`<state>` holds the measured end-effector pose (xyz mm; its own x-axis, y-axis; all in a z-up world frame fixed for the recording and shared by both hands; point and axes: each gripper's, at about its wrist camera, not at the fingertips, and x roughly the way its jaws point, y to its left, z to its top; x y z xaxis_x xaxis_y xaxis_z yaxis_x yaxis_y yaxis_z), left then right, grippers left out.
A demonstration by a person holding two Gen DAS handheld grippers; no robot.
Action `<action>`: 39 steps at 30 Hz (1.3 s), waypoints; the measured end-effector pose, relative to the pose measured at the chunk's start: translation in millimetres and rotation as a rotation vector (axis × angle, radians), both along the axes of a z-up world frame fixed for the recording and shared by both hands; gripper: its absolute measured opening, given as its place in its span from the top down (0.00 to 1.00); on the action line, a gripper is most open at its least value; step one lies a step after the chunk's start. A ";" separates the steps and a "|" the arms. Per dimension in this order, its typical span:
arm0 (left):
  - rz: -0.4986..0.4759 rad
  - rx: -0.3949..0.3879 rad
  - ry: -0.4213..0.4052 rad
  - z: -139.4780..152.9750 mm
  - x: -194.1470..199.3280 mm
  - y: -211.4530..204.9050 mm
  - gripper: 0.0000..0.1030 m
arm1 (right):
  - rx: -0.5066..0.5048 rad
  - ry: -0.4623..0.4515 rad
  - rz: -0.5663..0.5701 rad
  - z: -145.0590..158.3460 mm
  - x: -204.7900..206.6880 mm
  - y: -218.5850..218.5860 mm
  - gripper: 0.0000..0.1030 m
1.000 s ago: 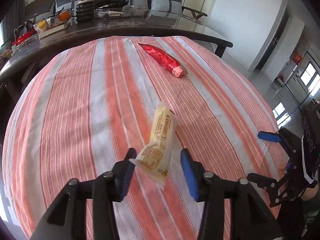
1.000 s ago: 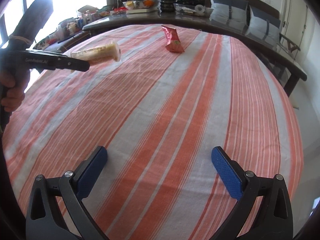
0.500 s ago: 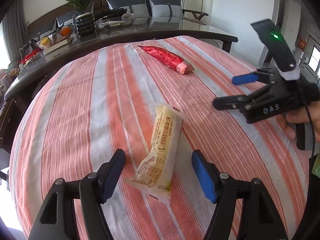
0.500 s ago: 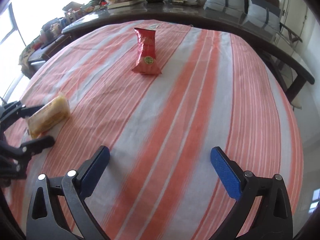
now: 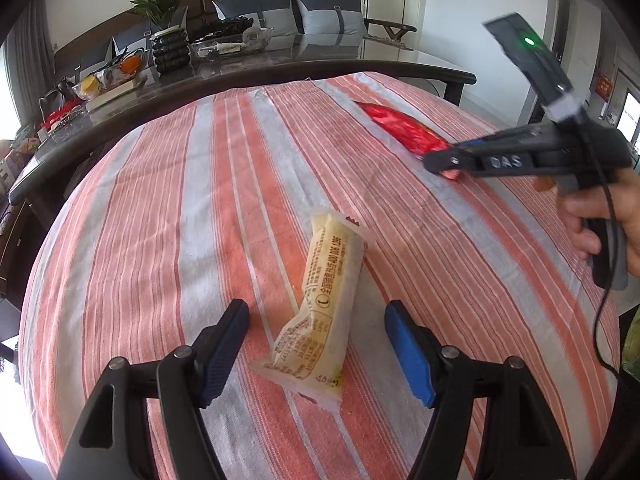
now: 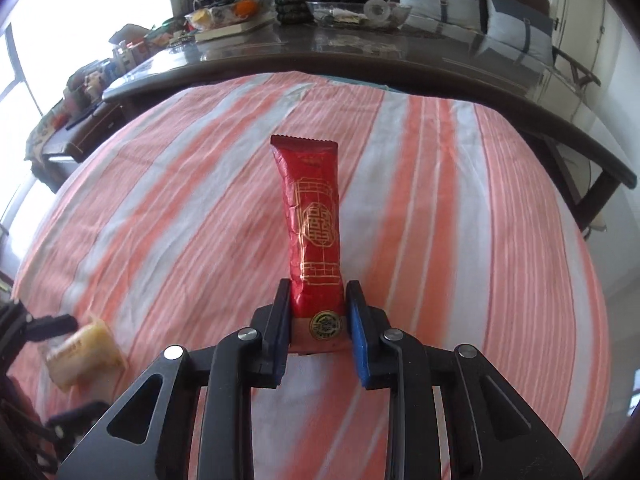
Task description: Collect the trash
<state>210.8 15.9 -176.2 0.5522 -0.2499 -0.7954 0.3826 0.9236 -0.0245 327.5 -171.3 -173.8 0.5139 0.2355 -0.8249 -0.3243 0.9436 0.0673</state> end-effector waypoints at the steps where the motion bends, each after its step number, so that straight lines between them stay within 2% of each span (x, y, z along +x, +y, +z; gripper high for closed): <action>1: 0.005 0.000 -0.003 0.5 -0.5 0.4 0.30 | -0.012 0.009 -0.016 0.0 -15.3 -11.9 0.75; 6: 0.002 -0.015 -0.012 3.3 -9.6 -1.6 0.32 | -0.065 0.066 -0.062 6.8 -88.2 -57.9 0.74; 8: -0.014 -0.021 0.007 2.4 -18.1 -7.0 0.42 | -0.041 0.090 -0.054 10.7 -117.4 -68.1 0.73; 13: -0.065 -0.051 0.026 5.1 -49.1 -18.1 0.42 | 0.100 0.177 -0.029 13.3 -167.8 -81.8 0.70; 15: -0.048 -0.052 0.028 6.5 -56.8 -14.7 0.40 | 0.132 0.195 -0.026 14.1 -177.4 -84.1 0.70; 19: 0.012 -0.136 0.053 14.8 -58.5 8.4 0.40 | 0.101 0.170 -0.023 22.7 -179.0 -86.9 0.56; 21: 0.034 -0.190 0.062 21.7 -53.9 18.3 0.40 | 0.104 0.160 -0.022 27.6 -175.5 -86.9 0.54; 24: 0.050 -0.219 0.084 30.2 -39.1 19.9 0.40 | 0.109 0.166 -0.012 33.2 -168.8 -84.8 0.54; 30: 0.100 -0.175 0.174 19.6 3.2 8.1 0.40 | 0.031 0.218 0.063 33.2 -150.9 -62.7 0.54; 35: 0.110 -0.096 0.178 12.5 16.4 0.6 0.42 | -0.050 0.244 0.084 21.9 -139.8 -48.1 0.54; 36: 0.102 -0.082 0.171 13.5 15.7 -0.8 0.48 | -0.066 0.261 0.082 18.3 -138.4 -46.5 0.54; 37: 0.091 -0.077 0.167 14.8 14.9 -1.9 0.75 | -0.081 0.270 0.075 15.1 -137.3 -46.2 0.55; 38: 0.082 -0.080 0.172 15.5 14.1 -1.9 0.80 | -0.087 0.274 0.068 13.9 -137.6 -46.4 0.61; 39: 0.081 -0.088 0.169 16.8 13.1 -1.3 0.81 | -0.074 0.269 0.062 15.2 -138.9 -48.3 0.84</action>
<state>223.9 14.7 -159.3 0.4340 -0.2821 -0.8556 0.2904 0.9428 -0.1635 188.6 -219.6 -158.6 0.2612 0.1932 -0.9458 -0.3610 0.9282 0.0899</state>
